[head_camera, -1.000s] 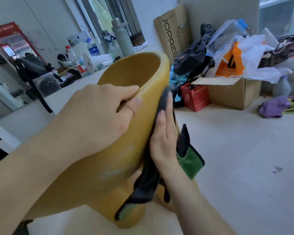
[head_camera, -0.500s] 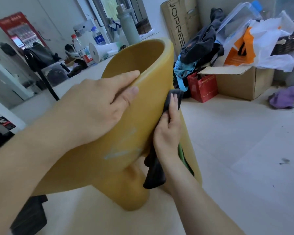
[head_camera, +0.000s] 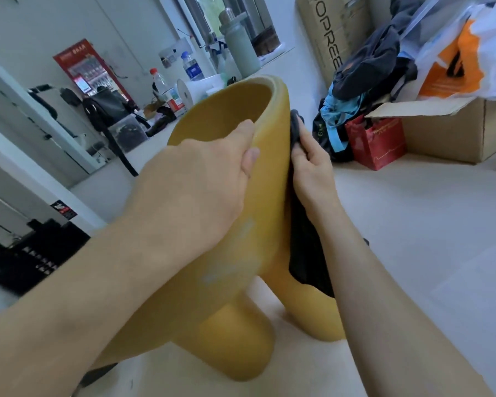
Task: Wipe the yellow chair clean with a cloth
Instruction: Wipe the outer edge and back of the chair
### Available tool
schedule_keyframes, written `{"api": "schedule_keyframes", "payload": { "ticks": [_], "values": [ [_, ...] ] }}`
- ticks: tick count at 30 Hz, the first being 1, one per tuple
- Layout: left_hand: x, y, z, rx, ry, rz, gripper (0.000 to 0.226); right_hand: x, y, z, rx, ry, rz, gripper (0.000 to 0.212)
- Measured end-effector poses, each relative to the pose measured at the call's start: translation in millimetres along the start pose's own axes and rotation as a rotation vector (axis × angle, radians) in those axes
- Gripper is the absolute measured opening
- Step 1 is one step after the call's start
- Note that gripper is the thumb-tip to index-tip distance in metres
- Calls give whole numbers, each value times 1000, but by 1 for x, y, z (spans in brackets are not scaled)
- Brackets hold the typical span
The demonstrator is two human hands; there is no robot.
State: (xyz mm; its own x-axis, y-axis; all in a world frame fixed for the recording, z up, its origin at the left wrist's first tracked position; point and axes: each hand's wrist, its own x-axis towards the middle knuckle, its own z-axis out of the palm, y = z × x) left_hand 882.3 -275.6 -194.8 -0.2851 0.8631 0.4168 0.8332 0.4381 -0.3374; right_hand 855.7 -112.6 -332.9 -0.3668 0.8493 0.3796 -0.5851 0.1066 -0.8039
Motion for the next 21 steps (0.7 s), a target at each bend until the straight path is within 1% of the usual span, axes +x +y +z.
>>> {"api": "schedule_keyframes", "payload": {
  "ticks": [2, 4, 6, 8, 9, 10, 11, 12, 13, 14, 16, 17, 18, 19, 21],
  "values": [
    [15, 1, 1, -2, -59, -15, 44, 0, -5, 9, 98, 16, 71, 45],
    [29, -2, 3, -30, -100, -4, 38, -20, -14, 20, 182, 11, 52, 44],
    [38, -9, 9, -116, -95, -41, 29, -43, -32, 36, 242, -43, -94, 43],
    [45, -19, 10, -334, -65, -180, 29, -53, -49, 54, 217, -99, -254, 40],
    [45, -23, 11, -444, -62, -240, 31, -54, -55, 61, 192, -104, -298, 38],
    [42, -25, 11, -495, -73, -253, 32, -52, -57, 64, 175, -84, -324, 37],
    [38, -25, 10, -473, -93, -223, 35, -49, -53, 64, 161, -39, -332, 37],
    [34, -26, 10, -431, -117, -184, 36, -44, -44, 62, 137, 4, -307, 39],
    [31, -26, 10, -395, -130, -160, 31, -38, -34, 57, 101, 42, -225, 40],
    [28, -26, 8, -386, -147, -160, 23, -32, -23, 53, 73, 72, -90, 41],
    [27, -23, 7, -409, -164, -187, 20, -25, -5, 45, 45, 86, 181, 45],
    [28, -21, 7, -439, -156, -212, 22, -27, -2, 43, 37, 84, 236, 47],
    [30, -22, 8, -470, -136, -241, 26, -33, -6, 45, 27, 82, 225, 48],
    [31, -23, 8, -500, -123, -262, 29, -43, -15, 50, 22, 84, 155, 47],
    [31, -22, 8, -608, -105, -262, 28, -66, -45, 65, 13, 79, -98, 44]
  ]
}}
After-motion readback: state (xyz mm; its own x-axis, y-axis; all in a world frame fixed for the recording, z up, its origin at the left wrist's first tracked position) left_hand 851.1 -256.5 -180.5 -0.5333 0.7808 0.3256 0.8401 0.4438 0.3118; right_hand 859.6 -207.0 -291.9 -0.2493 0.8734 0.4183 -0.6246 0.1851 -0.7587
